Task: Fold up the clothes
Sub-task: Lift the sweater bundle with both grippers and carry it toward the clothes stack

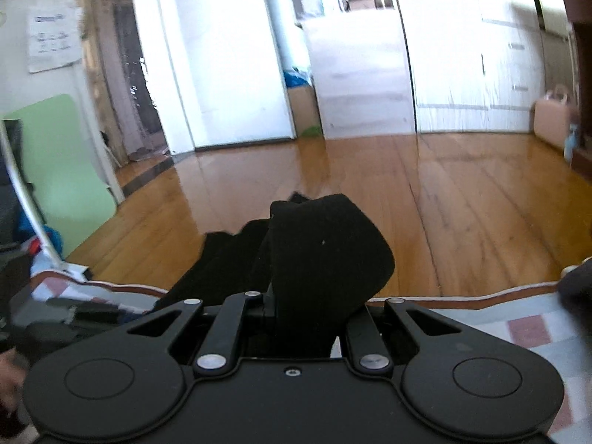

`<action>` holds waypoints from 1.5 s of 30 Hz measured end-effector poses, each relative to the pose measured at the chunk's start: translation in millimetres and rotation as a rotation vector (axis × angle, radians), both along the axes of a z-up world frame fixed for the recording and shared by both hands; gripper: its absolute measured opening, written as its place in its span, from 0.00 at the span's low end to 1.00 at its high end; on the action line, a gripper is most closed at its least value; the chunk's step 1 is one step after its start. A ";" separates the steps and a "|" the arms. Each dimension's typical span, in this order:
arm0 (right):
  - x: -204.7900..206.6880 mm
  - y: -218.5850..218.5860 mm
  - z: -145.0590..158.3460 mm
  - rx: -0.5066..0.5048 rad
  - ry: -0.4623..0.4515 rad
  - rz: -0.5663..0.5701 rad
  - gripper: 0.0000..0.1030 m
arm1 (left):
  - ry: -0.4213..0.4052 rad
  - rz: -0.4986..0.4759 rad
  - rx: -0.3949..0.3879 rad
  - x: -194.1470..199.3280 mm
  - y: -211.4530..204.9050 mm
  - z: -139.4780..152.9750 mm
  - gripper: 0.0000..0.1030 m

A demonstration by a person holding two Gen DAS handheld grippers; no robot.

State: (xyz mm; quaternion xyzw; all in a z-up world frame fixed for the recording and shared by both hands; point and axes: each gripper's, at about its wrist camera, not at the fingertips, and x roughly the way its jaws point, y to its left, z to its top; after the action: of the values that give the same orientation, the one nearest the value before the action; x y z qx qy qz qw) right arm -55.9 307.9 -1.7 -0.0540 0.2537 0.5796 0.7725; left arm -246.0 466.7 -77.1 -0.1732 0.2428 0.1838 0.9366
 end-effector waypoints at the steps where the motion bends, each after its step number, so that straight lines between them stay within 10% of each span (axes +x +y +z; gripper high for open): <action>1: -3.9 -12.9 8.0 0.013 -0.004 0.006 0.14 | -0.006 -0.006 0.025 1.6 -7.3 9.5 0.23; 15: 32.6 -142.1 141.6 0.128 -0.114 -0.041 0.13 | -0.044 -0.153 0.132 89.0 -109.0 130.9 0.20; 20: 75.7 -174.2 184.7 0.089 -0.123 -0.107 0.13 | 0.009 -0.239 0.381 160.6 -149.7 181.1 0.20; 29: 217.9 -226.5 228.1 0.189 -0.063 -0.285 0.13 | 0.017 -0.286 0.574 328.8 -196.0 246.3 0.19; 33: 294.9 -252.4 175.8 0.244 -0.063 -0.607 0.18 | -0.070 -0.267 0.621 428.2 -212.5 241.9 0.21; 37: 345.8 -280.3 100.8 0.271 0.103 -0.749 0.20 | 0.041 -0.244 0.580 522.2 -225.8 184.2 0.34; 45: 419.0 -339.3 -8.2 0.432 0.510 -0.768 0.58 | 0.125 -0.145 0.174 539.8 -156.9 103.5 0.45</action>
State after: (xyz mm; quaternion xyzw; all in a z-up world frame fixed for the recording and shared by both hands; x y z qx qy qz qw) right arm 363.1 -31.4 -9.9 0.3475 0.3099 0.2878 0.8369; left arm 293.8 309.8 26.4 -0.0615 0.2956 0.1462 0.9421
